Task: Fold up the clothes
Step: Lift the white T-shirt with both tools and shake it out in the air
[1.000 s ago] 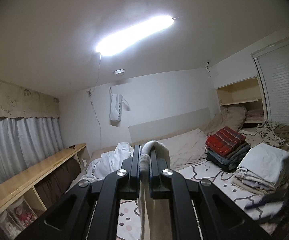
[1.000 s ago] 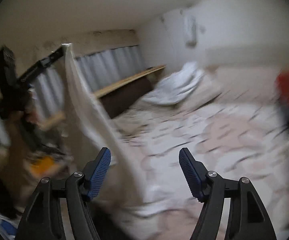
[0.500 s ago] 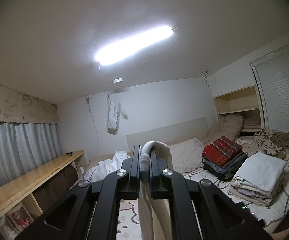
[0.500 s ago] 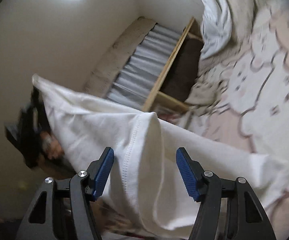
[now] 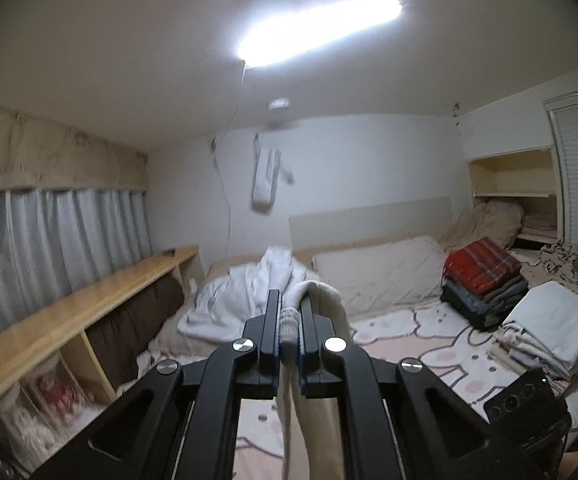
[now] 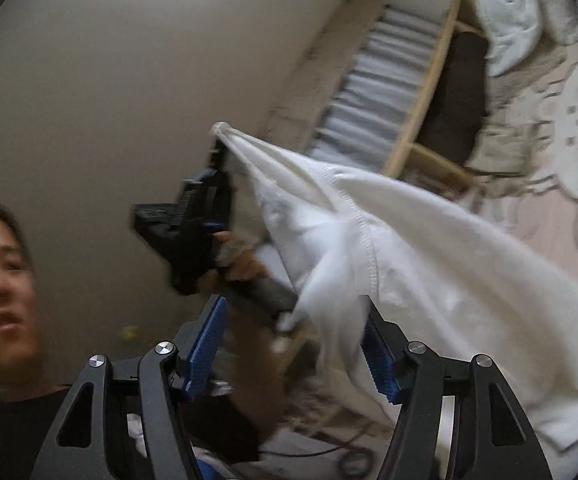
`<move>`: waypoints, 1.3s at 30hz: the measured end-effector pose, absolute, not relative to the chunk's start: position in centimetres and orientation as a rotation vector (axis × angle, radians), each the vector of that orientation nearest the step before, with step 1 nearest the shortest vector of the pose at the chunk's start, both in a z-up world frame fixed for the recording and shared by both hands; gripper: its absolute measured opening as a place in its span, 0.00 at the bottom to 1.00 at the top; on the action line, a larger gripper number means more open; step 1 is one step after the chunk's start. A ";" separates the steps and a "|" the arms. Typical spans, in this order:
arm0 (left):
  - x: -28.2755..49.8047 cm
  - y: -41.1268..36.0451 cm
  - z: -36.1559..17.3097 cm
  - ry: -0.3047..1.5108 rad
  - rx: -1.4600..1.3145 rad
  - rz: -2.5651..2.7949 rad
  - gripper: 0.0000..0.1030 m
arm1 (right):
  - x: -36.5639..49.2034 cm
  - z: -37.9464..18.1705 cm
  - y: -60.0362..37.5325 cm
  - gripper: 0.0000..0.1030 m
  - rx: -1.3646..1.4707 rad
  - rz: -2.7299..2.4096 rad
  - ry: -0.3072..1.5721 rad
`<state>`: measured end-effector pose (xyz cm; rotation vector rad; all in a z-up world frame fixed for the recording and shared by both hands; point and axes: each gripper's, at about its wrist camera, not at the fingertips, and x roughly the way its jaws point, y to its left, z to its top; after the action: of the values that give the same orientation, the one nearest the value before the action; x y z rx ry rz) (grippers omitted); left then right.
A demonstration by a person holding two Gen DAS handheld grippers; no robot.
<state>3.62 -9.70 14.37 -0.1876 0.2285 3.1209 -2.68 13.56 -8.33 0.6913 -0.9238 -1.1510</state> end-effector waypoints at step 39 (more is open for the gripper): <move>12.5 -9.5 17.8 0.321 0.139 3.222 0.07 | 5.1 17.9 22.1 0.07 0.441 -2.209 -0.218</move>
<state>12.47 -9.51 17.76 0.1386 0.3208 3.2223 5.11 22.13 17.91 0.4409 -0.2180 -2.2088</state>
